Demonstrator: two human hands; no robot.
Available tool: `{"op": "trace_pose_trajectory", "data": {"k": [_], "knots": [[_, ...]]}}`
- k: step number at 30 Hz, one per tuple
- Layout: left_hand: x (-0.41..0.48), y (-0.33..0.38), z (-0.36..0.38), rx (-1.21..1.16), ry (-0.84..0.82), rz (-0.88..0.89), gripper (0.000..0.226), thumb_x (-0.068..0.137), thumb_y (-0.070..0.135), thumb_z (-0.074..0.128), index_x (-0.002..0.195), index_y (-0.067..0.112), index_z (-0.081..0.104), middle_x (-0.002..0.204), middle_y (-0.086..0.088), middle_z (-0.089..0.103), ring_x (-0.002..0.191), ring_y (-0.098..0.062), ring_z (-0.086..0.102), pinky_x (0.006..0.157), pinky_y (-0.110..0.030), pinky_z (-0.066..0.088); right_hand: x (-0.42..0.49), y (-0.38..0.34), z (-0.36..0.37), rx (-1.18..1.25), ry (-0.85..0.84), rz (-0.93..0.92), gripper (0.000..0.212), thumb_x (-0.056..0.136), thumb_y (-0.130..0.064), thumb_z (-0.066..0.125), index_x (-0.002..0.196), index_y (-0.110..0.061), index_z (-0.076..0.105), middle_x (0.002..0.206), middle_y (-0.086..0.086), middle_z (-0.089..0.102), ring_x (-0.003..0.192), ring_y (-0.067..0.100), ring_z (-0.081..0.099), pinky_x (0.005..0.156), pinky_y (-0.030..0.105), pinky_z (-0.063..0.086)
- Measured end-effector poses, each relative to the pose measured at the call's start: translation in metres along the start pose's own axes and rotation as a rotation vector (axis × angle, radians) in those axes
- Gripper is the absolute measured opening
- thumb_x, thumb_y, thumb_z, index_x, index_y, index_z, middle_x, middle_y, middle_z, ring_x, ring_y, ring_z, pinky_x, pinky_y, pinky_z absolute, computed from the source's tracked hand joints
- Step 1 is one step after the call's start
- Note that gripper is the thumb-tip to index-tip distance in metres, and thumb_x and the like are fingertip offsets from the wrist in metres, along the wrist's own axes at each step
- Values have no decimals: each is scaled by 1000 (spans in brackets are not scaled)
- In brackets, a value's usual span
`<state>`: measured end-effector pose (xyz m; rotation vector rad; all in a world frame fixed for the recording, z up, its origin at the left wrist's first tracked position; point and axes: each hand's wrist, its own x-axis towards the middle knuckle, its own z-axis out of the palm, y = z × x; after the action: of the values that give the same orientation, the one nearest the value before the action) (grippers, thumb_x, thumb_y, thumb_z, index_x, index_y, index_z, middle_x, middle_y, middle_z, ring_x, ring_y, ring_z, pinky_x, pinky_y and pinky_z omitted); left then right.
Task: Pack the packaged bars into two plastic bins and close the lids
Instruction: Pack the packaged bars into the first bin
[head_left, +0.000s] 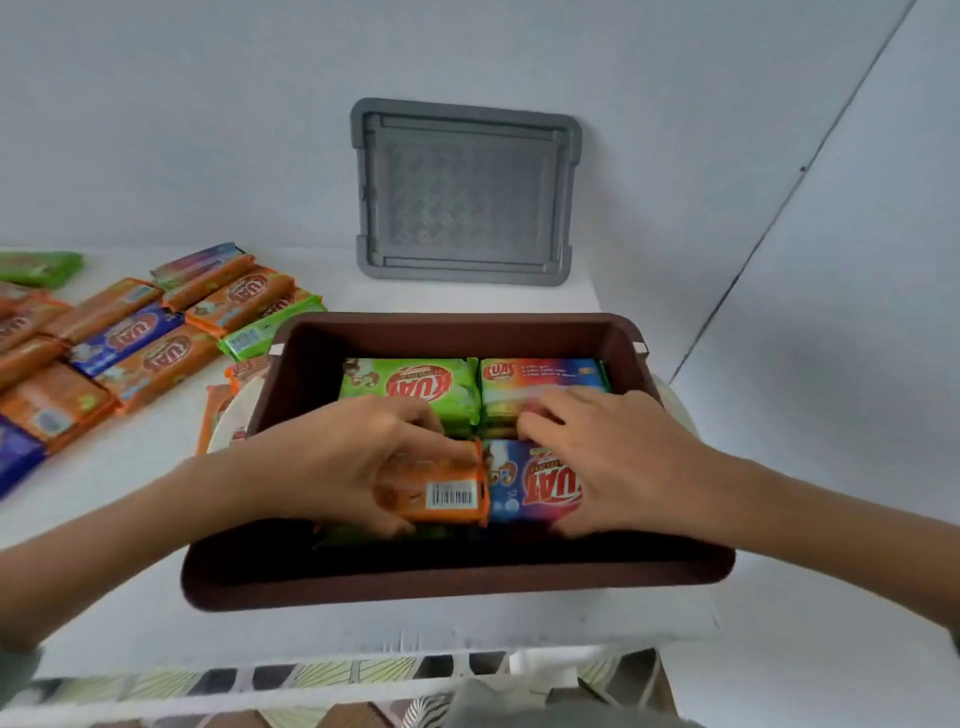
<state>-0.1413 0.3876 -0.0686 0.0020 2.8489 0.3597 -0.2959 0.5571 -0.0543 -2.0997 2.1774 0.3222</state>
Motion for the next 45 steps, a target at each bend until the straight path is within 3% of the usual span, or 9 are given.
{"op": "trace_pose_trajectory", "data": {"k": [3, 8, 13, 17, 19, 34, 39, 43, 45], "knots": [[10, 7, 15, 220, -98, -55, 74, 81, 47, 62, 143, 45, 21, 137, 9, 35, 120, -8, 42, 96, -21, 40, 8, -7, 13, -79, -33, 16, 68, 80, -49, 61, 134, -21, 30, 137, 3, 38, 122, 21, 42, 89, 31, 44], [13, 15, 23, 403, -130, -50, 73, 87, 42, 57, 146, 29, 16, 138, -4, 34, 122, -23, 43, 92, -38, 47, 16, -11, 20, -186, -99, -17, 69, 87, -42, 57, 140, -14, 22, 135, 11, 39, 117, 26, 46, 85, 35, 45], [6, 11, 28, 556, -8, 58, 79, 40, 53, 84, 108, 18, 65, 102, -4, 62, 87, -20, 61, 50, -28, 55, 19, -11, 23, -221, -119, -81, 72, 85, -49, 57, 138, -11, 26, 132, 10, 38, 115, 26, 44, 79, 34, 44], [14, 11, 34, 481, -69, -15, 74, 81, 42, 64, 141, 19, 27, 133, -5, 37, 116, -22, 43, 85, -34, 49, 23, -13, 27, -244, -165, -164, 66, 89, -37, 56, 140, -8, 26, 136, 9, 36, 119, 25, 42, 82, 35, 45], [15, 11, 35, 423, -68, -41, 73, 86, 40, 60, 143, 21, 19, 137, -3, 30, 120, -22, 37, 90, -35, 46, 25, -14, 28, -238, -171, -163, 63, 90, -32, 56, 140, -8, 27, 136, 10, 35, 120, 25, 42, 84, 36, 45], [14, 11, 29, 343, -49, -56, 68, 85, 49, 57, 142, 22, 30, 134, -1, 35, 120, -18, 39, 90, -34, 44, 24, -13, 28, -164, -127, -124, 58, 90, -37, 53, 140, -16, 32, 138, 5, 36, 124, 23, 42, 89, 37, 45], [2, 7, 11, 72, 133, -76, 49, 85, 47, 57, 129, 24, 50, 123, 5, 52, 109, -10, 51, 89, -29, 47, 21, -11, -2, 37, 17, -104, 51, 91, -48, 46, 138, -32, 36, 136, -11, 45, 124, 9, 43, 96, 25, 41], [-21, -6, -20, -108, 405, -129, 28, 86, 33, 62, 111, 22, 65, 100, 8, 64, 85, -6, 62, 74, -20, 52, 37, -10, -39, 126, 222, -84, 43, 88, -50, 49, 131, -40, 46, 115, -19, 55, 97, -1, 52, 69, 15, 40], [-34, -18, -37, -162, 523, -173, 23, 85, 27, 65, 106, 19, 68, 91, 9, 64, 78, -5, 64, 69, -15, 52, 53, -10, -53, 170, 313, -90, 42, 87, -47, 53, 128, -40, 49, 109, -18, 58, 91, 0, 52, 67, 15, 39]]}}
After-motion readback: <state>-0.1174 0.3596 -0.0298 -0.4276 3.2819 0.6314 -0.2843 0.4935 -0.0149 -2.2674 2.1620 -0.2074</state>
